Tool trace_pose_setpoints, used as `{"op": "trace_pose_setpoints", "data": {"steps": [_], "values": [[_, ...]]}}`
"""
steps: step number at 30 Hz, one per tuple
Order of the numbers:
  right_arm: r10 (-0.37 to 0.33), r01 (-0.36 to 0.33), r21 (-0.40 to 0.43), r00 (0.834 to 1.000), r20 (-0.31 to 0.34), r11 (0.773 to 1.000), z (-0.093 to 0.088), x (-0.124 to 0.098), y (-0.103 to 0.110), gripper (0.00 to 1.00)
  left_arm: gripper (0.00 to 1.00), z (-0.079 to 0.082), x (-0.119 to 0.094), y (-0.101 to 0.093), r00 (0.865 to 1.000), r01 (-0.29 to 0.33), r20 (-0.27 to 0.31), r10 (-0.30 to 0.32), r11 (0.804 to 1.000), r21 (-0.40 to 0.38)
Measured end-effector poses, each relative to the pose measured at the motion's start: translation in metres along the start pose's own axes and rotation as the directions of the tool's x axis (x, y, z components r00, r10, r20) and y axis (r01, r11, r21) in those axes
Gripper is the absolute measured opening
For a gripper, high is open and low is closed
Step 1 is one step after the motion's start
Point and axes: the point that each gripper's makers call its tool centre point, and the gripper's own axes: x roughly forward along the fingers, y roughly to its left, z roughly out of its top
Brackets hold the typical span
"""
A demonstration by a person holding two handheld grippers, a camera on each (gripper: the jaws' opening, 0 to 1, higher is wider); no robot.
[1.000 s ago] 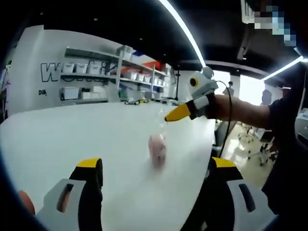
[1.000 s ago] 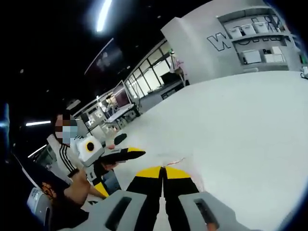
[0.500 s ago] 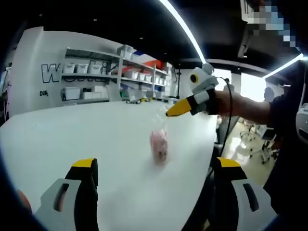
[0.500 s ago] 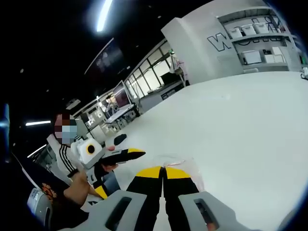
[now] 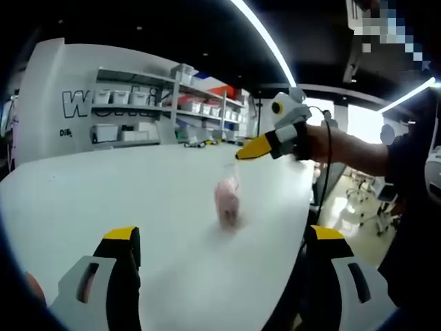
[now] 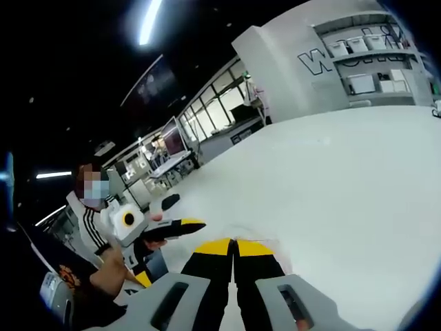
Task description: Open the resealable bag by pulling the two sides of the seal apart until the entire bag opening is separated and visibly accessible.
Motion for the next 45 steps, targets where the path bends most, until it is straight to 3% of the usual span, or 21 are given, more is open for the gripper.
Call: {"op": "trace_pose_setpoints", "data": {"steps": [21, 45], "values": [[-0.027, 0.028, -0.029, 0.999, 0.032, 0.999, 0.042, 0.029, -0.032, 0.0, 0.99, -0.002, -0.001, 0.007, 1.0, -0.021, 0.0, 0.021, 1.0, -0.008], [-0.046, 0.047, -0.022, 0.999, 0.025, 0.999, 0.059, 0.054, -0.057, 0.0, 0.99, -0.002, -0.004, 0.01, 1.0, -0.028, -0.002, 0.028, 1.0, -0.01]]}}
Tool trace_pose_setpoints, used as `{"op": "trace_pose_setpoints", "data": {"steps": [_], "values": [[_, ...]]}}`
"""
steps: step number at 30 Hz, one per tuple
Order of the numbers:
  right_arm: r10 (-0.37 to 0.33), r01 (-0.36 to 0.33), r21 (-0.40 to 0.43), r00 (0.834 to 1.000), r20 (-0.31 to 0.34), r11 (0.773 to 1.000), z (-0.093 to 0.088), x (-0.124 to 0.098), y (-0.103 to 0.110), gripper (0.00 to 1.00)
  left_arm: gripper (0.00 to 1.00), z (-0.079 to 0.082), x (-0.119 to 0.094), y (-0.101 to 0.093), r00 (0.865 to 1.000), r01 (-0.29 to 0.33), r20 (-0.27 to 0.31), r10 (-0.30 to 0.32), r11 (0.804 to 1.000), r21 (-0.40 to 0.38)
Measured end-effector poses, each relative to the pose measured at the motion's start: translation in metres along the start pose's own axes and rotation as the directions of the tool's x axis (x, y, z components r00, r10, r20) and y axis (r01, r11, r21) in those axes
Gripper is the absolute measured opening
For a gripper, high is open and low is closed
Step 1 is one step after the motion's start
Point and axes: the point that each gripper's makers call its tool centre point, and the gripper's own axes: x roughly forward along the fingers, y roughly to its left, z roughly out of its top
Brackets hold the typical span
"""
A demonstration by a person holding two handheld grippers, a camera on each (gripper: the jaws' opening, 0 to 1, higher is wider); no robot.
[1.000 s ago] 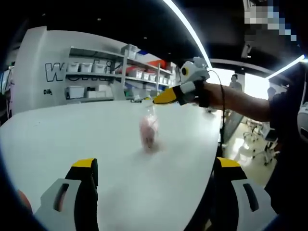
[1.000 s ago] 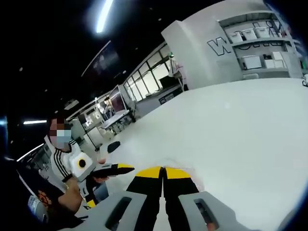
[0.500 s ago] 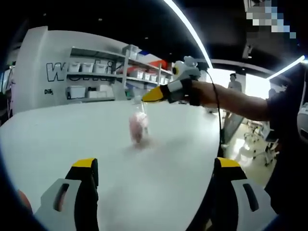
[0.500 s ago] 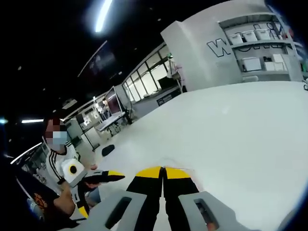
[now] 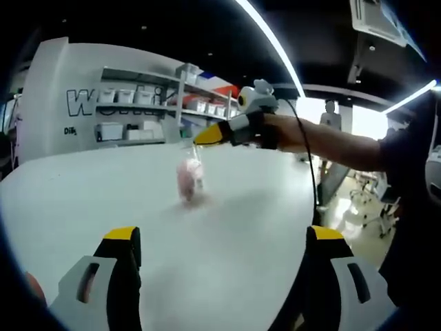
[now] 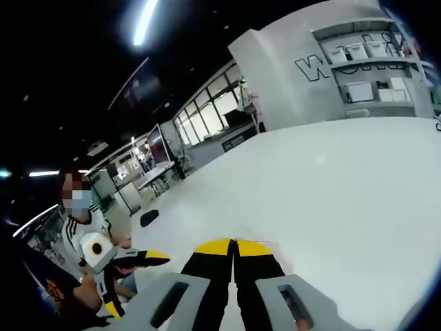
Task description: Open the resealable bag by pulling the two sides of the seal apart until the entire bag opening is separated and visibly accessible.
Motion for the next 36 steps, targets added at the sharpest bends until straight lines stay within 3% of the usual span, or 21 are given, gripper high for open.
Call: {"op": "trace_pose_setpoints", "data": {"steps": [36], "values": [[-0.025, 0.025, 0.005, 1.0, 0.018, 1.0, 0.032, 0.04, -0.027, 0.0, 0.98, -0.004, -0.001, 0.008, 1.0, -0.012, -0.006, 0.012, 1.0, -0.009]]}}
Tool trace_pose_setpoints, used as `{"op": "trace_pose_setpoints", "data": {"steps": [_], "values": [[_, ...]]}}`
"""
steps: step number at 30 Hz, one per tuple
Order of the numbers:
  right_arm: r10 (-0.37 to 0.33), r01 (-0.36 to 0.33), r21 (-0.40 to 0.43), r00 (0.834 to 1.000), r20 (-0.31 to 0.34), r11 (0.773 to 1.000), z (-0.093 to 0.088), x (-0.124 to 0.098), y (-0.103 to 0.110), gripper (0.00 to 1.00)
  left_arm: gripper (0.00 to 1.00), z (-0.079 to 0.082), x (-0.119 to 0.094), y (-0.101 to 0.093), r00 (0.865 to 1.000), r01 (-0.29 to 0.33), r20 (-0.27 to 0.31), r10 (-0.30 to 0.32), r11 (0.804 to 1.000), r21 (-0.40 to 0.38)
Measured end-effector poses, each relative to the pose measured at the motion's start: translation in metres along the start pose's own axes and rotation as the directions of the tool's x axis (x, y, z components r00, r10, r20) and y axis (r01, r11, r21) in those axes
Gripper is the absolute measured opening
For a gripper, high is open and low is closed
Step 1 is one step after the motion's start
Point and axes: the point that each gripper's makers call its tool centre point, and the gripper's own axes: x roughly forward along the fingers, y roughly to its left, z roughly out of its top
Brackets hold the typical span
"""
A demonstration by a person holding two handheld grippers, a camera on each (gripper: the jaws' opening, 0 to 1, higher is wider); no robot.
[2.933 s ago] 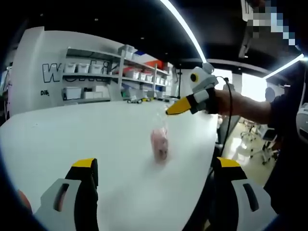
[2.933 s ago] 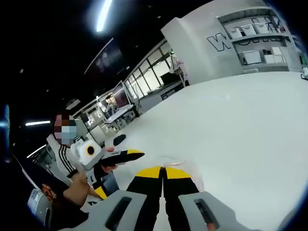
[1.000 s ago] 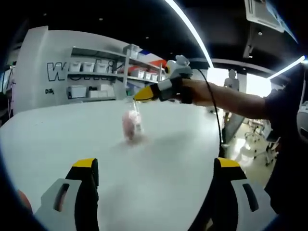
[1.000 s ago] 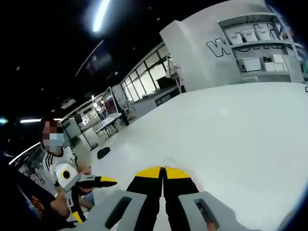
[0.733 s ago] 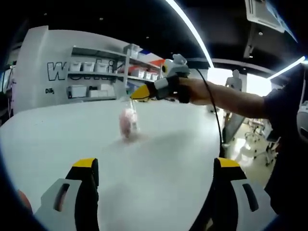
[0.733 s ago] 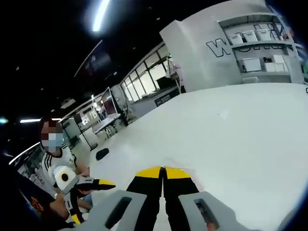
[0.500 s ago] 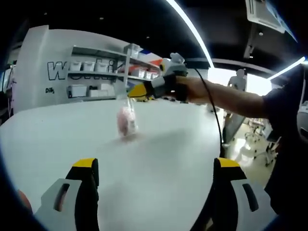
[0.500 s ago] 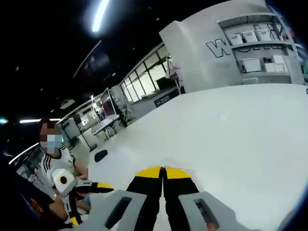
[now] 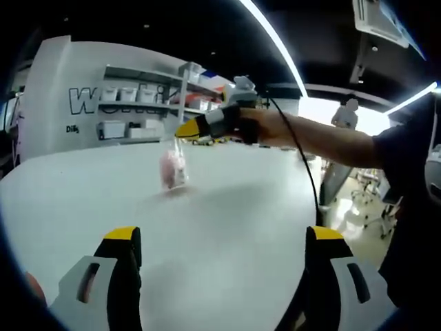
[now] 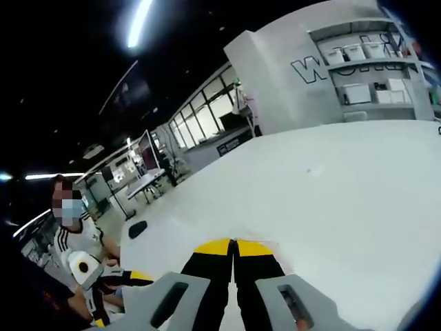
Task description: Open the resealable bag by pulling the two sides of the seal apart until the entire bag opening is separated and visibly accessible.
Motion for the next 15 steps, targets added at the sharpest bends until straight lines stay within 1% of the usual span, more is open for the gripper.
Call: {"op": "trace_pose_setpoints", "data": {"steps": [9, 15], "values": [[-0.007, 0.007, 0.002, 1.0, 0.013, 1.0, 0.009, 0.008, -0.005, 0.0, 0.98, 0.001, 0.002, -0.001, 1.0, 0.006, 0.0, -0.006, 1.0, 0.002], [-0.023, 0.023, 0.015, 0.999, 0.024, 1.0, 0.015, 0.015, -0.017, 0.0, 0.98, 0.0, 0.002, 0.001, 1.0, 0.001, -0.001, -0.001, 1.0, 0.002]]}}
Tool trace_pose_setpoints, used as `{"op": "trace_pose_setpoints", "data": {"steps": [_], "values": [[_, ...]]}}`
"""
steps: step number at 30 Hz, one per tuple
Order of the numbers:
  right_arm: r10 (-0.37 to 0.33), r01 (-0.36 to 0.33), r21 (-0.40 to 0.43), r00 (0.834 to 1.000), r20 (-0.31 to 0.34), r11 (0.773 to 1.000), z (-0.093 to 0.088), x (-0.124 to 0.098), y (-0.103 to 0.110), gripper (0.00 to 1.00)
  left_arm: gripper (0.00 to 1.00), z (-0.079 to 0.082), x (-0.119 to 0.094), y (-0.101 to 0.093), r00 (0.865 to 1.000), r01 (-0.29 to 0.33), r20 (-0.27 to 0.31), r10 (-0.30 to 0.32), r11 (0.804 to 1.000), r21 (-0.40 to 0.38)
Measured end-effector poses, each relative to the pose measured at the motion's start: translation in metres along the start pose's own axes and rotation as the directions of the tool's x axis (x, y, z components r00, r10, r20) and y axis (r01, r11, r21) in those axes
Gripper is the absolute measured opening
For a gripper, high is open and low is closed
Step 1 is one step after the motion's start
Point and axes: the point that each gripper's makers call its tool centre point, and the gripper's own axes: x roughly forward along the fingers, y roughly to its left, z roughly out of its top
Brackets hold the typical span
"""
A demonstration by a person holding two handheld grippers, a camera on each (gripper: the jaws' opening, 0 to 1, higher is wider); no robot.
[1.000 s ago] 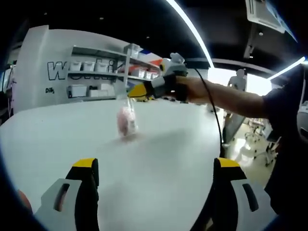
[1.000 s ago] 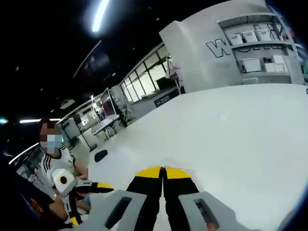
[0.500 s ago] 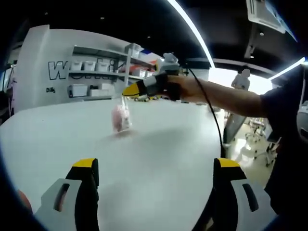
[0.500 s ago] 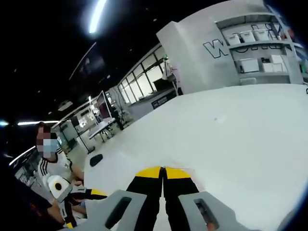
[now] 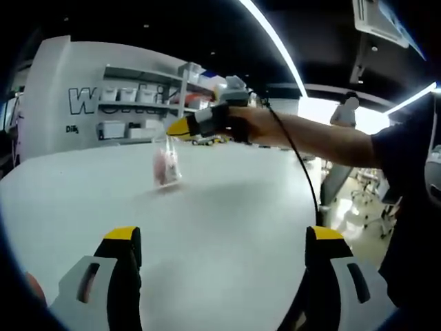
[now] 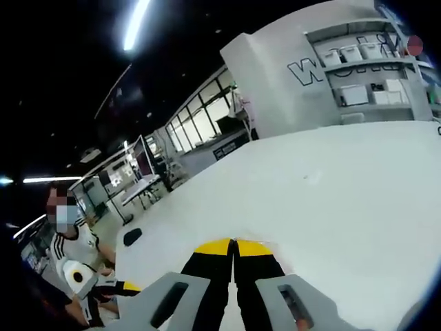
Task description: Open the resealable bag by pulling the two sides of the seal apart until the entire bag opening is separated and visibly accessible.
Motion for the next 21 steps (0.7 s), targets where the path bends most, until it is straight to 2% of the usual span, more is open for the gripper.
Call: {"op": "trace_pose_setpoints", "data": {"steps": [9, 21], "values": [[-0.031, 0.031, 0.012, 0.999, 0.012, 0.999, 0.009, 0.01, -0.019, 0.0, 0.98, -0.001, 0.0, 0.002, 1.0, -0.003, -0.001, 0.003, 1.0, -0.002], [-0.041, 0.041, 0.027, 0.999, -0.001, 0.999, 0.004, 0.016, -0.026, 0.0, 0.98, -0.002, 0.0, 0.004, 1.0, -0.007, -0.004, 0.006, 1.0, -0.007]]}}
